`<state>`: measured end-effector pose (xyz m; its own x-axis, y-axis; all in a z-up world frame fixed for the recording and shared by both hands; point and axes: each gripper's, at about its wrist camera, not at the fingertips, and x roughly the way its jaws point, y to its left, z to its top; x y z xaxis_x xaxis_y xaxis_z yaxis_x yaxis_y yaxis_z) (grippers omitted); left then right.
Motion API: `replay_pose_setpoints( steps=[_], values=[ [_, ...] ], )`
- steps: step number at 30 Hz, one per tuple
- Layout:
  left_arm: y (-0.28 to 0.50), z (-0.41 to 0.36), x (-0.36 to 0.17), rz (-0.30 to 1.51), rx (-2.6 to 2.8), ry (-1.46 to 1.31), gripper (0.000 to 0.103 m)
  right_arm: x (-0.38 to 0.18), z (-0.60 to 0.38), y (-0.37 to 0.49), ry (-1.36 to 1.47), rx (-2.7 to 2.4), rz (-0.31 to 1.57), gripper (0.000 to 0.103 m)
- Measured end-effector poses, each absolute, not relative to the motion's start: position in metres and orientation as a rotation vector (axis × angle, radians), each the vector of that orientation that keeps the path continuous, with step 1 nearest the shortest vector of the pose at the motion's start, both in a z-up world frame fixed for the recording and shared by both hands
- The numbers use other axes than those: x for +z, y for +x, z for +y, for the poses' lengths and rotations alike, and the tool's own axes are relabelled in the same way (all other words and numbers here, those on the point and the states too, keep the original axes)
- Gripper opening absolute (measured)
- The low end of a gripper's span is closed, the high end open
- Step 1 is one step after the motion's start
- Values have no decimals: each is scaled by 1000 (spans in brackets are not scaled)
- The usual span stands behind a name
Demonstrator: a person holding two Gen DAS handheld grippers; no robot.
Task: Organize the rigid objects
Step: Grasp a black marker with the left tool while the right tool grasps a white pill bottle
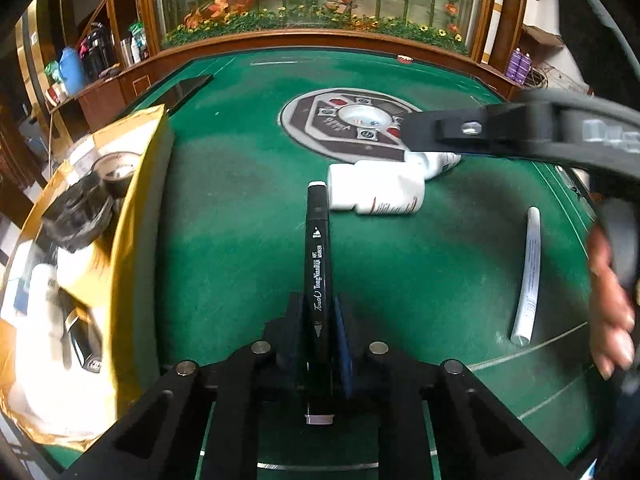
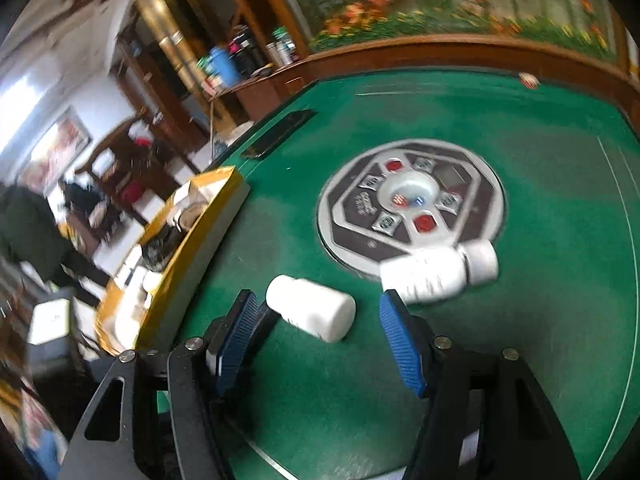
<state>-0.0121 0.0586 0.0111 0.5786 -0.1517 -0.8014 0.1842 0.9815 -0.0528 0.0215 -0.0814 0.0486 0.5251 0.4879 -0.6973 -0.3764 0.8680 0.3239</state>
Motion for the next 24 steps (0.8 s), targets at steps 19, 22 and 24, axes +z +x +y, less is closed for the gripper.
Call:
replay_pose_setpoints(
  steps=[19, 22, 24],
  values=[
    [6, 52, 9, 920, -158, 120, 32, 19, -39, 15, -155, 556, 972, 51],
    [2, 47, 9, 911, -156, 149, 26, 20, -39, 14, -159, 550, 966, 51],
    [1, 43, 9, 904, -147, 174, 25, 19, -38, 14, -164, 547, 962, 51]
  ],
)
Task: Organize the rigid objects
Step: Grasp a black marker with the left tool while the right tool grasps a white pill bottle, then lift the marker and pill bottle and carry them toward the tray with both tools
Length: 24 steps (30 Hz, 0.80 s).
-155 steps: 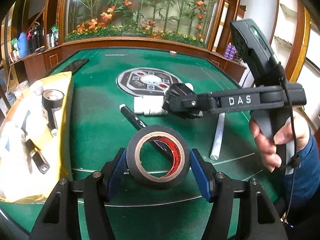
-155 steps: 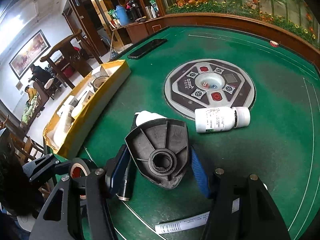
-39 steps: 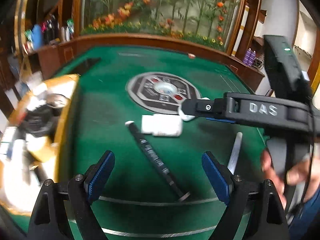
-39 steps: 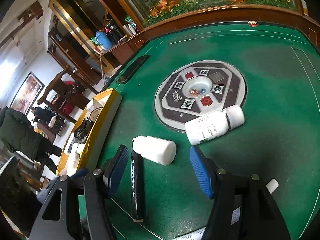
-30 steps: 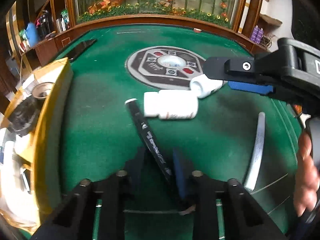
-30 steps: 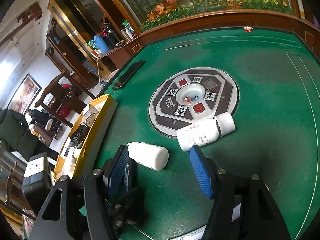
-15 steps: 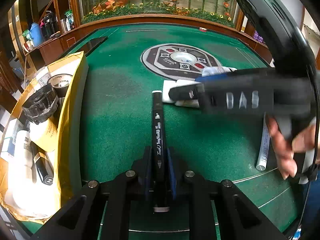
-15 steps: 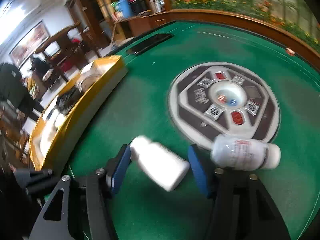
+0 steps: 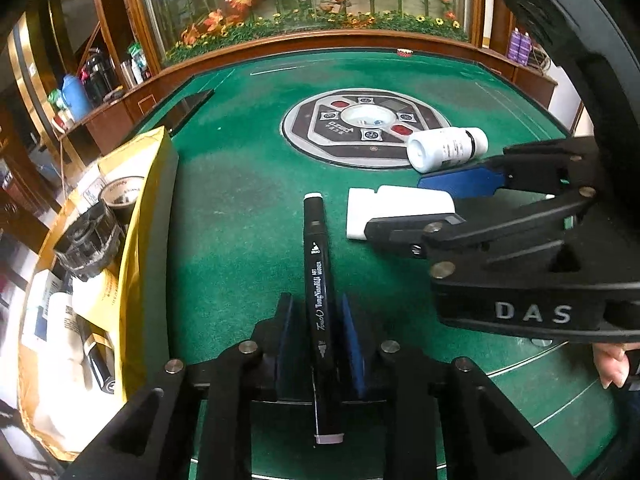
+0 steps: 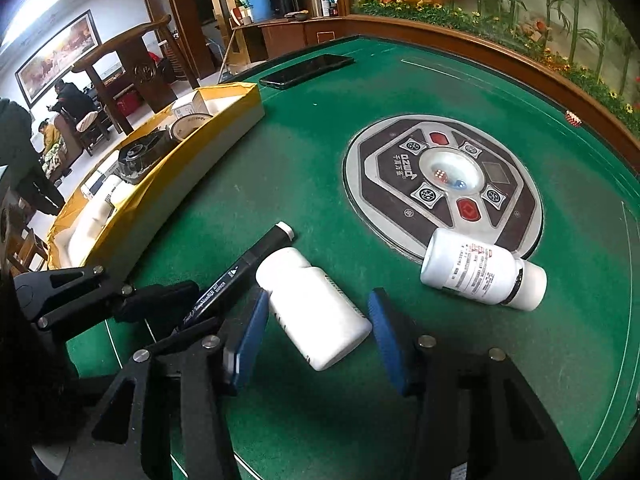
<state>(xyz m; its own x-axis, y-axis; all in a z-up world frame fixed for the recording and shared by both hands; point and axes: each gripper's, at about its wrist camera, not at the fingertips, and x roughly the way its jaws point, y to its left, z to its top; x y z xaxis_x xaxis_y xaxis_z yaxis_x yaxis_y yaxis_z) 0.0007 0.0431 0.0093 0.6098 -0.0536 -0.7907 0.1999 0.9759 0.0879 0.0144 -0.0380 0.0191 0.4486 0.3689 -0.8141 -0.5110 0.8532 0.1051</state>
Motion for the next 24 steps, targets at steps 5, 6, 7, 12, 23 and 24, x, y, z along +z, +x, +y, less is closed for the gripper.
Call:
replay_pose_setpoints(
  steps=[5, 6, 7, 12, 23, 24],
  values=[
    [-3, 41, 10, 896, -136, 198, 25, 9, -30, 17, -178, 554, 997, 51],
    [-3, 40, 10, 893, -133, 207, 24, 10, -29, 16, -188, 550, 985, 50],
    [-4, 39, 10, 891, -133, 213, 23, 10, -27, 15, -199, 550, 986, 49],
    [-6, 33, 9, 881, -125, 251, 19, 12, -27, 13, -191, 561, 991, 47],
    [-7, 29, 8, 872, -116, 283, 17, 17, -31, 13, -166, 566, 977, 47],
    [-8, 28, 8, 871, -115, 285, 17, 17, -31, 13, -163, 565, 976, 47]
  ],
)
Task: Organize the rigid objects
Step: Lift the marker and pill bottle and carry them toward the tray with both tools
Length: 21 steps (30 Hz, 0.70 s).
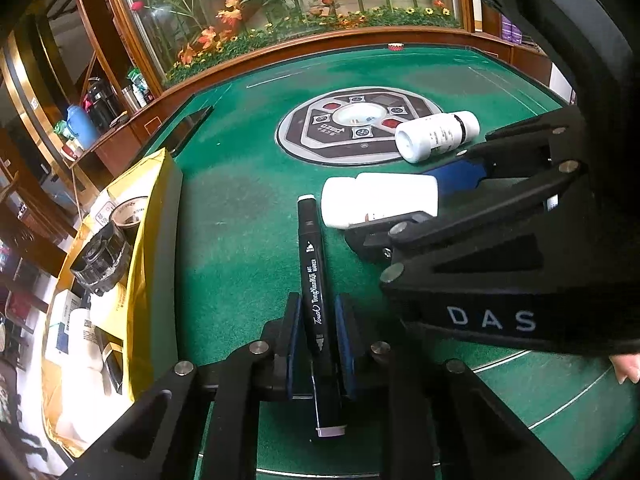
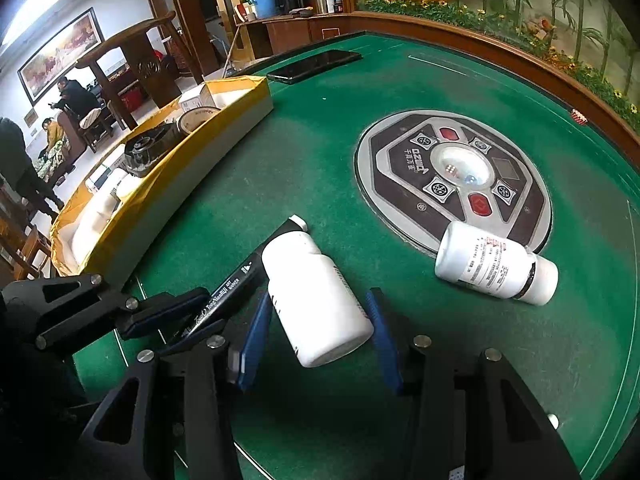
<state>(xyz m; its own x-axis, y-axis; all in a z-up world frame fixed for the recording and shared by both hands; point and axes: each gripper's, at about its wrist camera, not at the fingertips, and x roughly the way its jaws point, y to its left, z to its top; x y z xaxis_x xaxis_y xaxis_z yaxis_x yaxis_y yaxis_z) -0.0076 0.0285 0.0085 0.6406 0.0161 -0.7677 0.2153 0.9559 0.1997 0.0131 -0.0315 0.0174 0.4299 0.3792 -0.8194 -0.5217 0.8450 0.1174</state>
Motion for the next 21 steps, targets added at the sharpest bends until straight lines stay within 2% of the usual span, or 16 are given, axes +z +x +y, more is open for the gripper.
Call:
replay_pose_setpoints(
  steps=[13, 21],
  values=[
    [-10, 29, 11, 858, -133, 269, 16, 23, -38, 15, -112, 557, 967, 47],
    [-10, 54, 17, 854, -204, 98, 15, 35, -60, 23, 18, 518, 948, 47]
  ],
)
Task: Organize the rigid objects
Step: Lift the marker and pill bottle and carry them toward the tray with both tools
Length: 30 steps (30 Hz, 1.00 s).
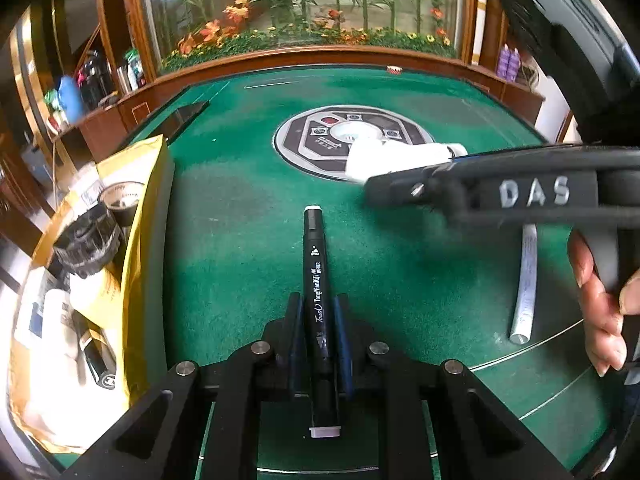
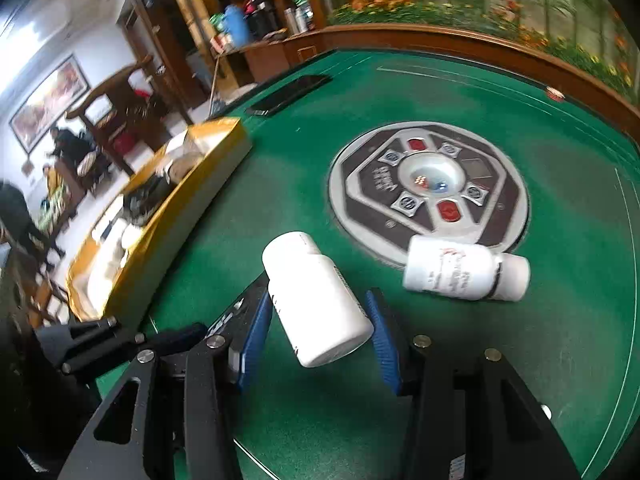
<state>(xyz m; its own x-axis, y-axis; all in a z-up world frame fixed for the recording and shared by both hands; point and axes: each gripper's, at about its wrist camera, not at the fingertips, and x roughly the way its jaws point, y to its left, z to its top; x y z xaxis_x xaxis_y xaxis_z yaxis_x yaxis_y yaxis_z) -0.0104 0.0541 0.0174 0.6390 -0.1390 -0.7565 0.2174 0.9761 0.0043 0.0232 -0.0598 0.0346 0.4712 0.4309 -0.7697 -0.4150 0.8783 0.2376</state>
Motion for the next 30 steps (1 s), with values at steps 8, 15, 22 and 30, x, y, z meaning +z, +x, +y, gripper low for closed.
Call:
replay_pose_setpoints(
  steps=[8, 15, 22, 30],
  values=[
    [-13, 55, 21, 843, -212, 63, 15, 46, -92, 34, 182, 467, 925, 47],
    [-15, 52, 22, 860, -208, 85, 15, 53, -113, 37, 250, 433, 900, 47],
    [-10, 46, 17, 902, -216, 109, 15, 52, -108, 35, 257, 456, 910, 47],
    [7, 37, 11, 923, -211, 154, 22, 52, -107, 33, 256, 467, 913, 47]
  ],
)
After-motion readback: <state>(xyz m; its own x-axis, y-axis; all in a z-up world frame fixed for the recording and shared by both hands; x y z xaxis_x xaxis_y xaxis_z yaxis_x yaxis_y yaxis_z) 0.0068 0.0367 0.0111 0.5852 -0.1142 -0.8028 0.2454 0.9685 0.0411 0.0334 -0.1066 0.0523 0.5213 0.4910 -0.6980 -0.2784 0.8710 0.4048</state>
